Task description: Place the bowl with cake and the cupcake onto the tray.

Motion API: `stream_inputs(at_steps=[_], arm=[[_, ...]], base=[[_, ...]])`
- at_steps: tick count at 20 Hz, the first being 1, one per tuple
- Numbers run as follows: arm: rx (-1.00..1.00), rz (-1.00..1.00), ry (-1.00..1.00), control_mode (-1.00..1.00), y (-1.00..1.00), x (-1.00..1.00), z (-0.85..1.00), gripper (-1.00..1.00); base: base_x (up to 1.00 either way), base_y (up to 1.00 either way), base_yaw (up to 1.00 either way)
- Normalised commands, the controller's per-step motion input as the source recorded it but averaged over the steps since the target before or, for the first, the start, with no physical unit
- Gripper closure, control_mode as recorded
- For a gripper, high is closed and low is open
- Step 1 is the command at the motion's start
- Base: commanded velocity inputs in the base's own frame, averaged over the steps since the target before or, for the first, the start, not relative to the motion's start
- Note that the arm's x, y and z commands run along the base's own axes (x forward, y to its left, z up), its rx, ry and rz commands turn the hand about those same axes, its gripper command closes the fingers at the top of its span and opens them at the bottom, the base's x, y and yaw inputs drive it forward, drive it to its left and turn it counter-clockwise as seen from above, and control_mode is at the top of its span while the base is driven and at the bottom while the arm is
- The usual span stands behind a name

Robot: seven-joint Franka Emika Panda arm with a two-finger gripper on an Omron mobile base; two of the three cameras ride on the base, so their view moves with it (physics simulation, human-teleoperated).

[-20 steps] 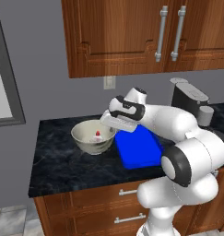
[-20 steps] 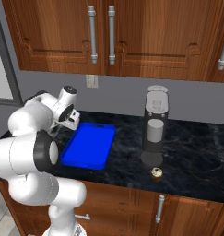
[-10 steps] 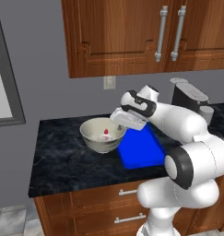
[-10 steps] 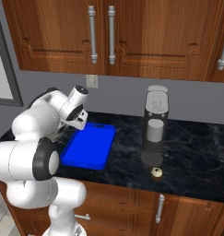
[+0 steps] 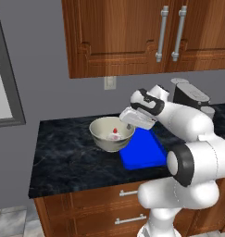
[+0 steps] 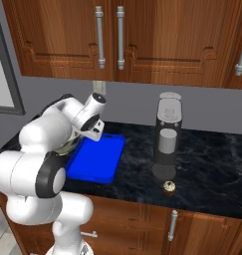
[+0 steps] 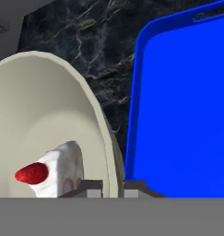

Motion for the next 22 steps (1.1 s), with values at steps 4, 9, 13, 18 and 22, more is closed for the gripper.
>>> stream_inputs(at_steps=[4, 9, 13, 18, 22], arm=[[0.01, 0.00, 0.00, -1.00, -0.39, 0.16, 0.00, 1.00], [0.01, 0.00, 0.00, -1.00, -0.37, 0.24, -0.01, 1.00], [0.01, -0.02, 0.00, -1.00, -0.34, 0.30, -0.04, 1.00], [0.00, -0.01, 0.00, -1.00, -0.30, 0.30, -0.08, 1.00], [0.00, -0.02, 0.00, -1.00, -0.24, 0.29, -0.11, 1.00]], base=[[0.00, 0.00, 0.00], [0.00, 0.00, 0.00], [0.00, 0.00, 0.00], [0.00, 0.00, 0.00], [0.00, 0.00, 0.00]])
